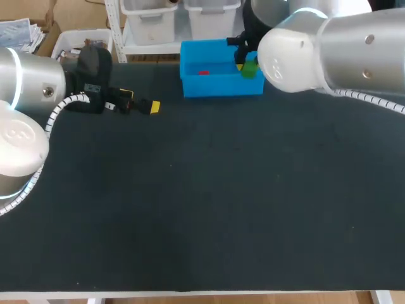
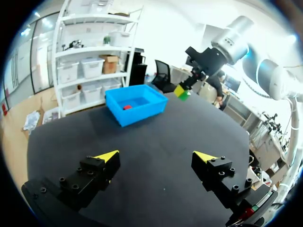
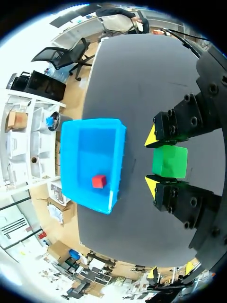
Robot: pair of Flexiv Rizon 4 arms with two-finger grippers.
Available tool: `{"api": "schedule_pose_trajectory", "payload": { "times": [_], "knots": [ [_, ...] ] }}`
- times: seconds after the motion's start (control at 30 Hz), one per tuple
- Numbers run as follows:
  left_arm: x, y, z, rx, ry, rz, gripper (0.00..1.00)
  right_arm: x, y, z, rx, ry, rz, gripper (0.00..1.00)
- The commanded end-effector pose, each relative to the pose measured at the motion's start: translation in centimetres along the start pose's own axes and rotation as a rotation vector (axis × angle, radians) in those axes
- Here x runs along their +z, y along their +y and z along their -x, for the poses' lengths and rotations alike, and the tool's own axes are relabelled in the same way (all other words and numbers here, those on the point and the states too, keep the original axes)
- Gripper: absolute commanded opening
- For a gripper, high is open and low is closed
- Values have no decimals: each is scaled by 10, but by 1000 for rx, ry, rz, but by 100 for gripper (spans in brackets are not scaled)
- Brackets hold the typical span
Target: Use the left arm to pick the red cube and place it into the blue plastic box first, then use the right arm to grasp the green cube and put it into the same blue plastic box after the first action is fully finished.
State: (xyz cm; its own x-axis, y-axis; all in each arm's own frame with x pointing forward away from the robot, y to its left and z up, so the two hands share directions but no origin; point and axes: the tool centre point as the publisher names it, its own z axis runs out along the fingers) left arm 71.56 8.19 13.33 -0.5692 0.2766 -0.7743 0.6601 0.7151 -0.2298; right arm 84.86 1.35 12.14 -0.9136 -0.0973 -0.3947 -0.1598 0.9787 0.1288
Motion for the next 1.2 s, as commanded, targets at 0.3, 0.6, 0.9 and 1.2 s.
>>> {"api": "schedule_pose_trajectory", "payload": {
  "times": [0.3, 0.6, 0.9, 1.2],
  "knots": [
    [-1, 2, -2, 3, -10, -7, 100, 44, -1, 55, -28, -43, -46, 0],
    [-1, 2, -2, 3, -10, -7, 100, 67, -8, 98, -14, -130, -13, 0],
    [-1, 2, -2, 3, -10, -7, 100, 77, -16, 123, -8, -156, -4, 0],
    [-1, 2, -2, 3, -10, -7, 100, 84, -20, 132, -11, -150, 8, 0]
  ]
}}
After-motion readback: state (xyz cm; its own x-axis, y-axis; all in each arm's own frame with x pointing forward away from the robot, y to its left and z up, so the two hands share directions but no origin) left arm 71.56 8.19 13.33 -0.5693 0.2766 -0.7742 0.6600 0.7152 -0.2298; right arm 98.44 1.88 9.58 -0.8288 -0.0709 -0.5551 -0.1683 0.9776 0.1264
